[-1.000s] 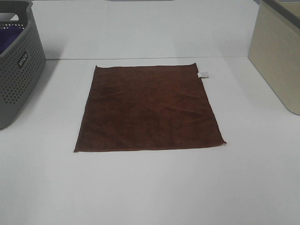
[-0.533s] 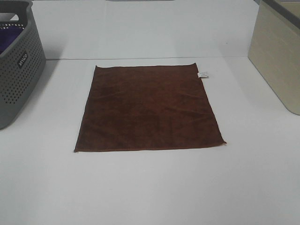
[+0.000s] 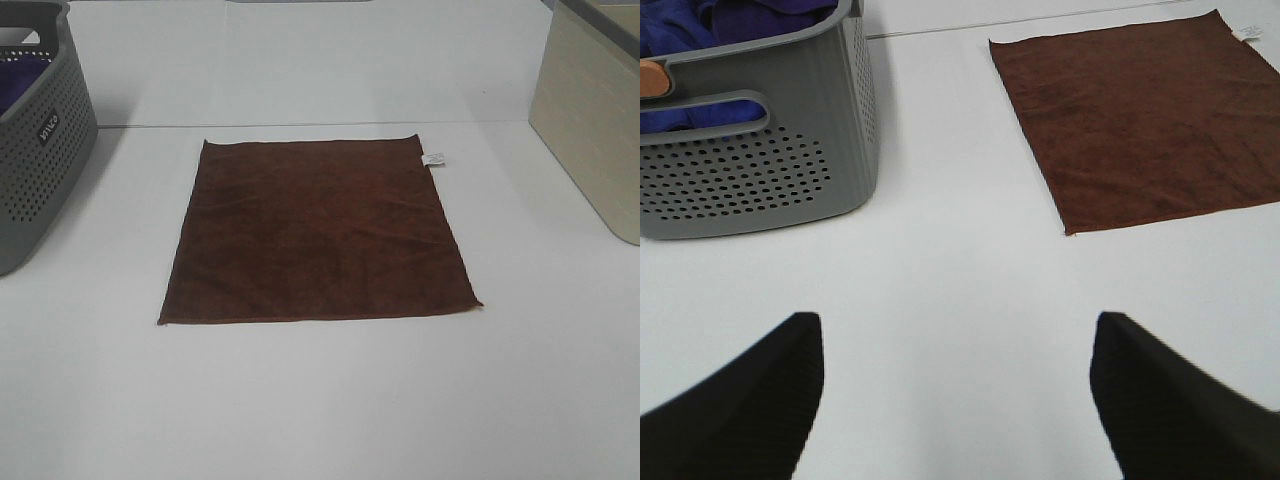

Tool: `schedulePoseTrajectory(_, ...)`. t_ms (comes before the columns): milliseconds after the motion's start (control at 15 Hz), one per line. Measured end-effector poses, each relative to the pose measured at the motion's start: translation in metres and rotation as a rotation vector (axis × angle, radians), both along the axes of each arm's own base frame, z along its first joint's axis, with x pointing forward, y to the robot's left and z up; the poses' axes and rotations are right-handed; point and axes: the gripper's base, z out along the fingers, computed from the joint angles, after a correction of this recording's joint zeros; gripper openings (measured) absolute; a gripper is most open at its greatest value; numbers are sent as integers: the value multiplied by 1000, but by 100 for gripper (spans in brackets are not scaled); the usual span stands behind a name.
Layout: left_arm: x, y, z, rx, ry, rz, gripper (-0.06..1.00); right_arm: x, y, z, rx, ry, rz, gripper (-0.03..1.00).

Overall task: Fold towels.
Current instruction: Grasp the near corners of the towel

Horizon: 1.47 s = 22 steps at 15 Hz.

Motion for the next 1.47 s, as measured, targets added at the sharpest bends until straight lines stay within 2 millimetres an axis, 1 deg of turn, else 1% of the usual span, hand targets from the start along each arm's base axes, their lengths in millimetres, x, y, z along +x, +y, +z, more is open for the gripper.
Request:
schedulePoseTrajectory(200,0,0,3,-1,-10,1,71,2,0,1,0,7,-1,74)
schedulePoseTrajectory(333,8,0,13,-13,-63,8,71,17,0,14,5,-18,-8,74)
schedulePoseTrajectory(467,23,-1,22,-46,-112,13,71,44,1,21,8,9,-16,74)
schedulePoseTrajectory(533,27,-1,25,-55,-129,17,71,52,1,21,8,31,-19,74)
schedulePoseTrajectory(667,49,-3,33,-108,-148,22,71,85,2,18,11,120,-26,74)
schedulePoseTrajectory(867,82,-9,33,-261,-73,20,71,130,4,8,23,299,-32,72)
schedulePoseTrajectory(1000,105,-14,25,-349,43,29,71,159,8,8,58,394,-31,71)
schedulePoseTrajectory(1200,144,-17,4,-421,225,68,71,202,15,5,132,497,-34,71)
schedulePoseTrajectory(1333,171,-19,-19,-475,365,119,71,229,18,-7,169,577,-42,71)
schedulePoseTrajectory(1467,196,-21,-48,-493,504,161,71,252,20,-25,175,664,-51,71)
